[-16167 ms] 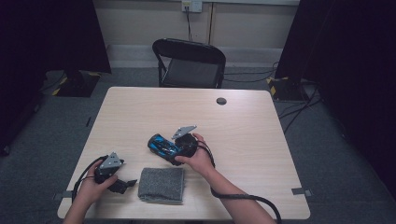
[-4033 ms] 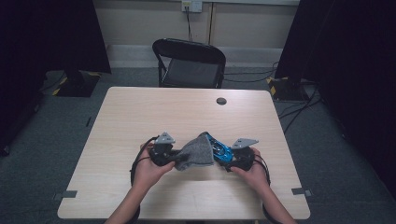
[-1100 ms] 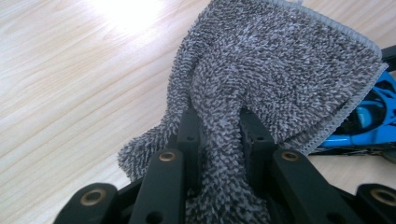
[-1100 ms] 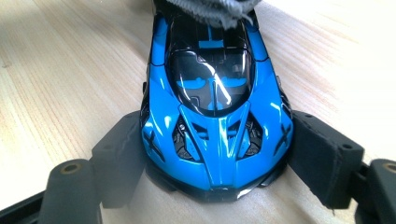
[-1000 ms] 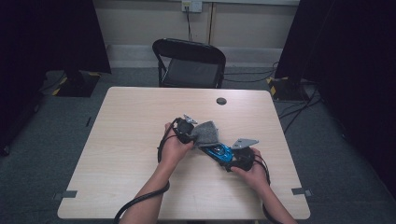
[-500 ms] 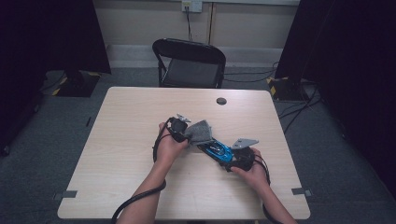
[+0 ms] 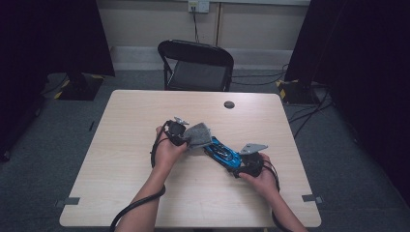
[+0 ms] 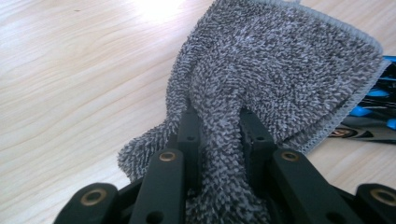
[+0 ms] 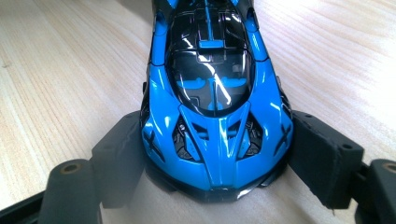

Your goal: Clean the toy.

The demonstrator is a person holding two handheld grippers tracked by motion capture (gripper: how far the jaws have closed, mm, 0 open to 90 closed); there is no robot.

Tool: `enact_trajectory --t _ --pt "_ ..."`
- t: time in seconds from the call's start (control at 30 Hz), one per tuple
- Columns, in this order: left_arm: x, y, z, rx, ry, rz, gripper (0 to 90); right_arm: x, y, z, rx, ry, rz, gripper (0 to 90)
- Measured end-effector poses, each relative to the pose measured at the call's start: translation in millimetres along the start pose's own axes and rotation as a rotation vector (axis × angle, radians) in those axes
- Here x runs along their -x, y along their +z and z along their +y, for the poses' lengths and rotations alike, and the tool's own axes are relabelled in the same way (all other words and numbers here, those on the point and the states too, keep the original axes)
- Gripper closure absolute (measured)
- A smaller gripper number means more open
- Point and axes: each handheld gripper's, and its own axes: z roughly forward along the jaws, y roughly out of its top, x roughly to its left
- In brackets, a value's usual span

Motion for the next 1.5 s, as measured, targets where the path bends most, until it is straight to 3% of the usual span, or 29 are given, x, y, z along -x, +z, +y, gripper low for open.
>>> enact_trajectory --t 0.3,0.5,0.7,0.83,1.1,1.13,1.5 --pt "-10.6 -8.4 -4.5 0.000 -0.028 0.009 73.8 0.0 0.0 0.0 0.000 0.000 0.000 23.8" --pt "-18.9 -23.5 -2.4 0.024 -0.054 0.009 73.7 0.1 0.0 0.0 0.000 -0.002 0.000 23.8" --pt "-17.6 -32.1 -0.2 0.048 -0.067 -0.009 73.7 0.0 0.0 0.0 0.000 -0.001 0.000 23.8" --pt "-6.7 -38.8 6.3 0.077 -0.041 -0.035 73.7 0.1 -0.1 0.0 -0.001 -0.002 -0.001 23.8" --pt "16.0 -37.8 14.9 0.094 -0.006 -0.090 73.6 0.1 0.0 0.0 0.000 -0.001 0.000 23.8" --pt "23.4 -36.7 16.3 0.101 0.001 -0.106 73.6 0.1 0.0 0.0 0.000 -0.001 0.000 23.8" --pt "56.1 -24.8 19.0 0.093 0.044 -0.163 73.6 0.1 0.0 -0.1 0.000 -0.002 0.000 23.8"
